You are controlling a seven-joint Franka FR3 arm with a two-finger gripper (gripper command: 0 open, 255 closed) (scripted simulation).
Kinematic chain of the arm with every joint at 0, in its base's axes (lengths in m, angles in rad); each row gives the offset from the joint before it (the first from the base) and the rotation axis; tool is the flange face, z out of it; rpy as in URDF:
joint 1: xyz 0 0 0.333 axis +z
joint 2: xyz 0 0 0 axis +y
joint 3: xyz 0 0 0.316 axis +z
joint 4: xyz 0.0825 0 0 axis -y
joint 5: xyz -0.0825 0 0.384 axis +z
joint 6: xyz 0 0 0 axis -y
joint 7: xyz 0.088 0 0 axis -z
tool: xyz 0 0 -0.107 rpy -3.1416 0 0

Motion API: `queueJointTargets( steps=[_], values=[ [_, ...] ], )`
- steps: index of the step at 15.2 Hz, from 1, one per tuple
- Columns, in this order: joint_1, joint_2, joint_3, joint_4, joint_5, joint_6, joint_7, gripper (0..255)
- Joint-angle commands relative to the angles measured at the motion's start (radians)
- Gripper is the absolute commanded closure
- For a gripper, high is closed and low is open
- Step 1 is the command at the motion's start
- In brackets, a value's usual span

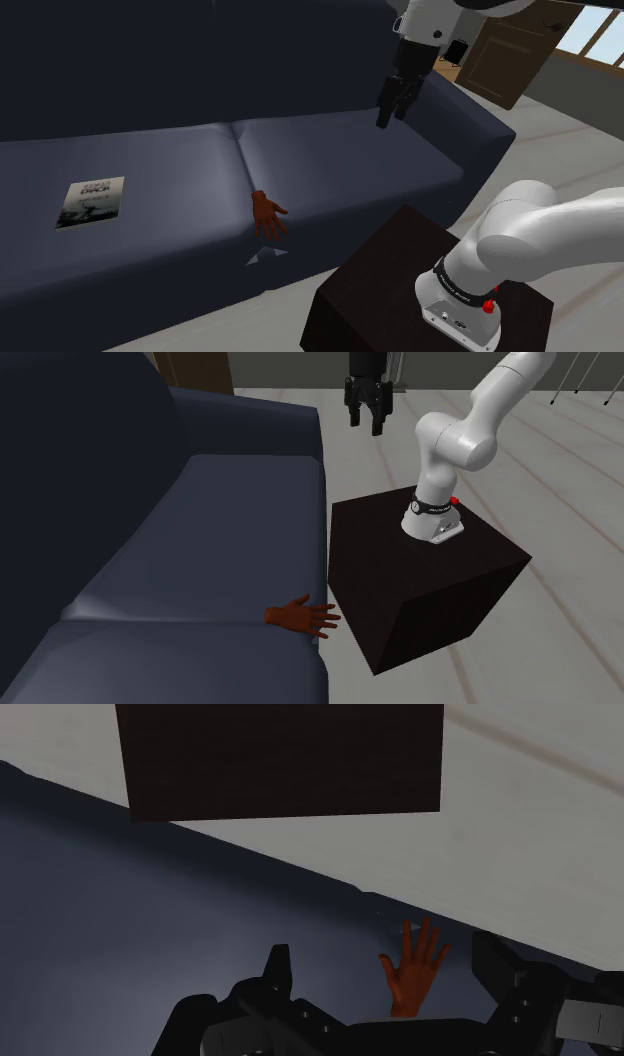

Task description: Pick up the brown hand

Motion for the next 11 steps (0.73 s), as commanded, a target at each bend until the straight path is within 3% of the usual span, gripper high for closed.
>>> queueJointTargets(
  steps=[1, 11],
  values=[
    [0.0, 0.0, 0.0, 0.0, 0.0, 0.0, 0.0, 0],
    [0.019, 0.171, 0.134, -0.158, 0.063, 0.401, 0.14, 0]
  ],
)
